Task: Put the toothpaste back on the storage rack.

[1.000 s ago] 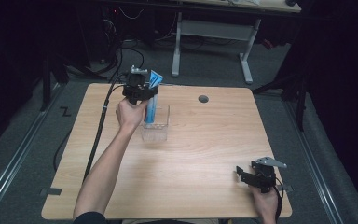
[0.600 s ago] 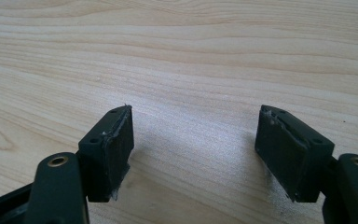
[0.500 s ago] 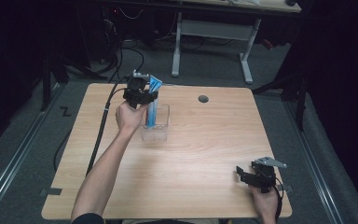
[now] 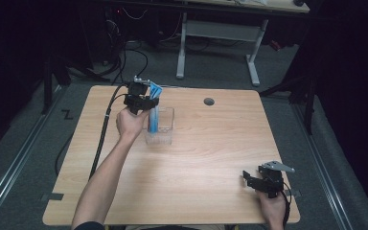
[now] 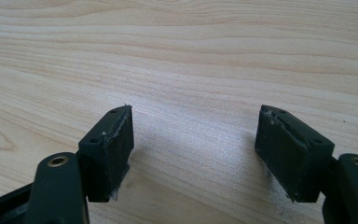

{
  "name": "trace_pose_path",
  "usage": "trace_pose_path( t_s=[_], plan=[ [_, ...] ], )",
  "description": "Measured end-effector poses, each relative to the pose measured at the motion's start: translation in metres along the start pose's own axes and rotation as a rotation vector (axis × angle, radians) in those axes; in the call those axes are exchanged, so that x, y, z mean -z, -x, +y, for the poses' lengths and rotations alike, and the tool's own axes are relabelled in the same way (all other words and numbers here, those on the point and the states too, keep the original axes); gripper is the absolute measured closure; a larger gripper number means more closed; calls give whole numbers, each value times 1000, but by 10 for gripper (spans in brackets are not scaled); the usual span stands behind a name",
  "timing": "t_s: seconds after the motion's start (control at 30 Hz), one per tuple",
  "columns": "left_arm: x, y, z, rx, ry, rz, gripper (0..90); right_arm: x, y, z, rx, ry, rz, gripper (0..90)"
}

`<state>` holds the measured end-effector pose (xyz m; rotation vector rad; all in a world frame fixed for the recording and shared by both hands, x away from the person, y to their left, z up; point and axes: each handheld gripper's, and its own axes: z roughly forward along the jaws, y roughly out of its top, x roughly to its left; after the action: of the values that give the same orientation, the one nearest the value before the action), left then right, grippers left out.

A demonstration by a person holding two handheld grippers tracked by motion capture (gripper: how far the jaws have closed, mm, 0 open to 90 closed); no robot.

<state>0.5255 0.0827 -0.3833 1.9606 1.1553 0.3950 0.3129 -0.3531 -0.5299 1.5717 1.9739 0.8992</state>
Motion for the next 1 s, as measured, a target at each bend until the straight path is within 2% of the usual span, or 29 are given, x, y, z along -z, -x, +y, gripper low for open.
trace_pose_path(
  t_s=[0.2,0.63,0.87,1.0],
  plan=[
    [1,0,-4,3,-4,-3,695,0,0,0,1,0,0,280],
    [-1,-7,-12,21,-30,19,689,0,0,0,1,0,0,279],
    [-2,-8,-15,15,-47,30,677,0,0,0,3,-2,0,279],
    [-3,-11,-18,34,-47,26,673,0,0,0,3,-3,-1,279]
  ],
)
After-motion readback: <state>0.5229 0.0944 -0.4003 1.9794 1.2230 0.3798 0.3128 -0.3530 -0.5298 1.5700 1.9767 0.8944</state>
